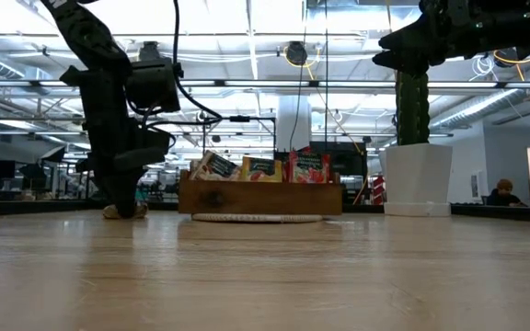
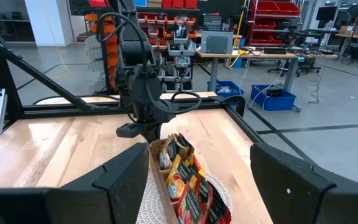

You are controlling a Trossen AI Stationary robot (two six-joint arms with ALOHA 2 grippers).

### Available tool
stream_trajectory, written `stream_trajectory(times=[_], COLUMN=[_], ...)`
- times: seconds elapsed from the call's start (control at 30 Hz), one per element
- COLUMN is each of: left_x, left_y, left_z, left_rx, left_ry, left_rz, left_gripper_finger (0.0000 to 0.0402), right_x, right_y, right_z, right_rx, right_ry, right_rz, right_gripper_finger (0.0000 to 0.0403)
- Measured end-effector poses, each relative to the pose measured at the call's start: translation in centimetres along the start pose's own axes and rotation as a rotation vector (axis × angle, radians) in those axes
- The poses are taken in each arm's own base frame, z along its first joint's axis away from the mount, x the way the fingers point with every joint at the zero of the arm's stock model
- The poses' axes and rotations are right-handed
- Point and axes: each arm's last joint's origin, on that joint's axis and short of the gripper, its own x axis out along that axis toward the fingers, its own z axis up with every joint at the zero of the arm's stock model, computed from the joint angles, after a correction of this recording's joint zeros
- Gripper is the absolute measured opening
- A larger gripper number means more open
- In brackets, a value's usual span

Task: Pick & Place Tea
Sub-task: Put the tan gold tea bag into the left section of the wood organizer

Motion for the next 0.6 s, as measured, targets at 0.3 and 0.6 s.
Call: stream_trajectory(times=[0.3,0.6], left_x=[-2.7,-9.6], left_y=[-0.9,-5.4], left_z=[-0.2,-0.8], left_rx=[0.044,0.028], left_ry=[-0.127,-0.633], left_rz=[0.032,0.068], left_gripper_finger=[0.0015,0.0014], right_x=[0.0,0.0], right_y=[0.0,0.0], right_z=[0.0,0.1], right_rx=[0.013,0.013], right_ry=[0.000,-0.009], right_rz=[0.000,-0.003], right_gripper_finger=[0.0260,0.0260])
